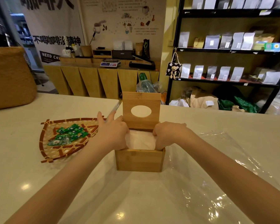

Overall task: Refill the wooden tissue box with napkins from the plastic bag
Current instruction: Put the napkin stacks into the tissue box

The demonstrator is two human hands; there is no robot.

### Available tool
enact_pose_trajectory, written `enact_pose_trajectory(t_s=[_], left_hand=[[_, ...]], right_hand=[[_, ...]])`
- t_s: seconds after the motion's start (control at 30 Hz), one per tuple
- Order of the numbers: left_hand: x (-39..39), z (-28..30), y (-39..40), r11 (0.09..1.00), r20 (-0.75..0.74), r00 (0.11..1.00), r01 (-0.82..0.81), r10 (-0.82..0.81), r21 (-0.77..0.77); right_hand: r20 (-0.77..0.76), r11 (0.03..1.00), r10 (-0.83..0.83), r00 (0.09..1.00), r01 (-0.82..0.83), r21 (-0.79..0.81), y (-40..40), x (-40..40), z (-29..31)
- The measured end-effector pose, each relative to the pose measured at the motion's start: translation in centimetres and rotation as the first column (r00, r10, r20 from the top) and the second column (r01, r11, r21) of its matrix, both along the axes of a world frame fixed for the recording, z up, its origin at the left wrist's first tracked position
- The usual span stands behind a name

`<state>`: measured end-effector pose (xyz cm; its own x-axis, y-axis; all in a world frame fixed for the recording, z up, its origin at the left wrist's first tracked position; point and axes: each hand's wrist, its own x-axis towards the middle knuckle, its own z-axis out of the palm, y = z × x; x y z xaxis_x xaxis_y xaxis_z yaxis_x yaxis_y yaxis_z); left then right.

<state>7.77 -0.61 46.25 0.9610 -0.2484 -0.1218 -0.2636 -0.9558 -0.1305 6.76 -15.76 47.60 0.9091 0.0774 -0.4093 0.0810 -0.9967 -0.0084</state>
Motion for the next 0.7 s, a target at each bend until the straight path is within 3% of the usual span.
enact_pose_trajectory(t_s=[0.17,0.5,0.7], left_hand=[[0.7,0.6,0.3,0.998,-0.174,0.984,-0.038,0.045,0.047],[1.6,0.1,-0.5,0.979,-0.140,0.989,-0.010,0.039,0.206],[1.5,1.2,0.1,0.993,-0.283,0.959,0.049,-0.015,0.112]], right_hand=[[-0.085,0.995,0.042,0.995,-0.035,0.089,-0.1,-0.2,-0.1],[-0.098,1.000,-0.013,0.995,0.013,0.004,0.4,-0.6,0.1],[-0.165,0.990,-0.034,0.986,0.056,0.129,0.0,-1.1,0.7]])
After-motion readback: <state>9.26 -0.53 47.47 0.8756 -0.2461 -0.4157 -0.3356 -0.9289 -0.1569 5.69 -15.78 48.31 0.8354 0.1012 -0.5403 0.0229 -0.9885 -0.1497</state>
